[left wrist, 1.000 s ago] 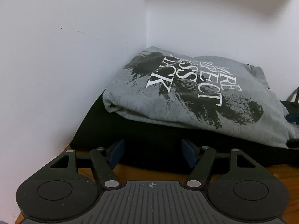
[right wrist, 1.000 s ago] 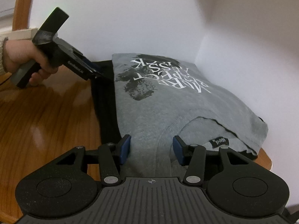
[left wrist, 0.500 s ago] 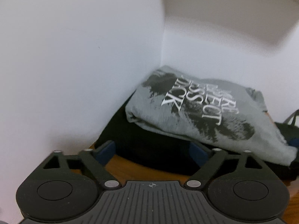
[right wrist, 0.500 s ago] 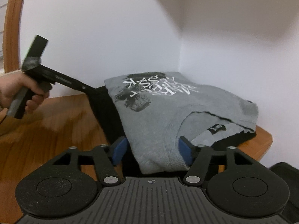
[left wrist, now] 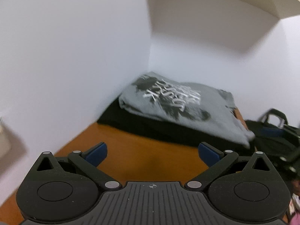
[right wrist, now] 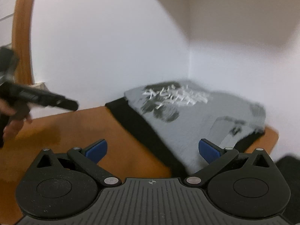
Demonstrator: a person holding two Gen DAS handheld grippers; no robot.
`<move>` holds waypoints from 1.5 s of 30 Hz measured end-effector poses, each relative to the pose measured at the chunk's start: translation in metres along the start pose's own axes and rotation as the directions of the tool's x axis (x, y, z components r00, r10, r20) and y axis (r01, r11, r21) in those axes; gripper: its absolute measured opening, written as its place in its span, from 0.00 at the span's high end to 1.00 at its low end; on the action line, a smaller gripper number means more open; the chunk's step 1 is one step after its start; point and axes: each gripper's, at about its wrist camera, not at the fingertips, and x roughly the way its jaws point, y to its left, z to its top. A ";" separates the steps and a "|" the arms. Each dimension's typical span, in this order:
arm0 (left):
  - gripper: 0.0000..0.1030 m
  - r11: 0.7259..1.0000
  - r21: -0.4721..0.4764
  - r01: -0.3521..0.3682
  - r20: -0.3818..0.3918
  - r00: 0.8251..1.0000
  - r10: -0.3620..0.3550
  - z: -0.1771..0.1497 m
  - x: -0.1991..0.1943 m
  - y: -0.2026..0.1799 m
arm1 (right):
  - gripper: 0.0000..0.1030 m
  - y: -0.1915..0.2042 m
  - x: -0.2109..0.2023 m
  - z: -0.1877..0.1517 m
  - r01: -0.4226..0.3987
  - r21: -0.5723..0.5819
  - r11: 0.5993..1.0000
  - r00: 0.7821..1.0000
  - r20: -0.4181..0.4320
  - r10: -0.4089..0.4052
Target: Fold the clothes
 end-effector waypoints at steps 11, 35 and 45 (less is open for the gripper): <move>0.00 0.997 0.026 -0.068 -0.087 0.994 0.070 -0.054 -0.021 0.006 | 0.00 0.067 0.017 -0.031 0.093 0.213 0.973 0.988 -0.139 -0.064; 0.00 0.986 0.055 -0.156 -0.132 0.978 0.162 -0.072 -0.049 0.049 | 0.00 0.144 0.056 -0.021 0.224 0.227 0.948 0.965 -0.188 -0.183; 0.00 0.979 0.037 -0.198 -0.168 0.965 0.202 -0.087 -0.053 0.049 | 0.00 0.167 0.055 -0.030 0.475 0.176 0.862 0.864 -0.280 -0.419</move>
